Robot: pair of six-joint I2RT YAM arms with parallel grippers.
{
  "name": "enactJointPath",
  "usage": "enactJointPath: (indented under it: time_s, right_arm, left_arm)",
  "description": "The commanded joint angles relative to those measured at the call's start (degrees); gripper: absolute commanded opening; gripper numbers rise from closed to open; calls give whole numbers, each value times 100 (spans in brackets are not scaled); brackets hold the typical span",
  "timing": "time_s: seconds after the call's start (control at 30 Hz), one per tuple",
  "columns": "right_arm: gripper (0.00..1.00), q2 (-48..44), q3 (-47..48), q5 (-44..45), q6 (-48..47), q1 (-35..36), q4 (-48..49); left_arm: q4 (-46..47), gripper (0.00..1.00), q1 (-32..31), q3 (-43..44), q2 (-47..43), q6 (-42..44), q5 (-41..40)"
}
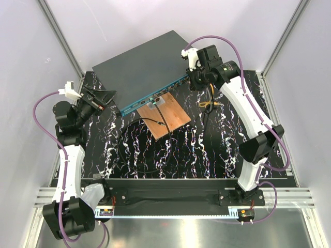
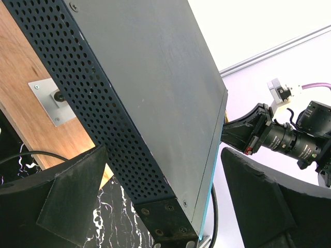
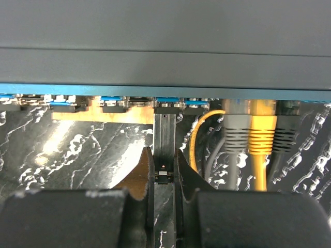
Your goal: Insert the plug into the switch port
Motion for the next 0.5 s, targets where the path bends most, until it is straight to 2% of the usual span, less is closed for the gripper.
enactJointPath:
  time_s: [0.0,0.3,0.47]
  right_arm:
    - [0,-362,-46,-433,-38,233,294]
    - [0,-459,-213,-345,-82,225,347]
    - [0,-275,59,-240,-100,225,382]
  left_arm:
    - [381,99,37,12,-122,32,119]
    - [398,99,37,21,-122,32,119]
    - [381,99,37,56,-139,50,128]
